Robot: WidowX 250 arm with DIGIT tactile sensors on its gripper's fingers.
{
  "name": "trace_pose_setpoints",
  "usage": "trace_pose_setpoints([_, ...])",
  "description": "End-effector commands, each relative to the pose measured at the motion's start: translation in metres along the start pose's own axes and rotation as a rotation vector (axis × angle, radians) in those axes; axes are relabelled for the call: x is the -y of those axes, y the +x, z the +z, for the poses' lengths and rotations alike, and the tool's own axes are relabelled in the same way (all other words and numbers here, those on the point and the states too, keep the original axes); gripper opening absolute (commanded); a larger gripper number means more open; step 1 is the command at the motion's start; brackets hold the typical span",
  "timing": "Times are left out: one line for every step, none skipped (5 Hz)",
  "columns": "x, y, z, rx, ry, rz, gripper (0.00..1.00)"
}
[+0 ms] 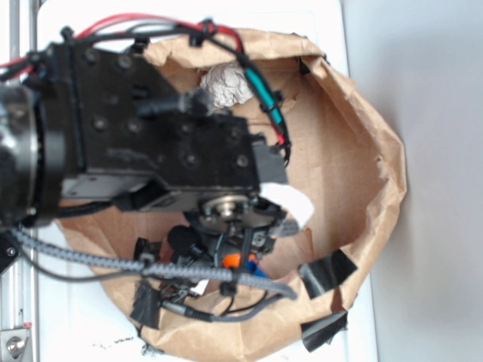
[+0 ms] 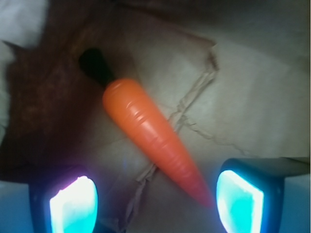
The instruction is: Grab the carrot.
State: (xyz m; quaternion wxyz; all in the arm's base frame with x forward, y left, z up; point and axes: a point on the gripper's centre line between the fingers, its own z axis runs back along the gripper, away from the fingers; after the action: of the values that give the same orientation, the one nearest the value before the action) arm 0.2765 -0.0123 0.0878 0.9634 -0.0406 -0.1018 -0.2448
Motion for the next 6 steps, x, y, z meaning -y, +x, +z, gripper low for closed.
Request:
trace_pose_setpoints([0.021,0.023,-0.016,0.022,0.005,-0.098,1.0])
trace_pose_setpoints([0.032,0.04,-0.033,0.017,0.032,-0.108,1.0])
trace_pose_setpoints([0.038,0.048,-0.043,0.037,0.063,-0.115,1.0])
trace_pose_setpoints([0.039,0.046,-0.052,0.021,0.073,-0.124,1.0])
trace_pose_setpoints([0.038,0.044,-0.055,0.023,0.093,-0.097,0.0])
trace_pose_setpoints([0.036,0.043,-0.048,0.042,0.087,-0.097,0.0])
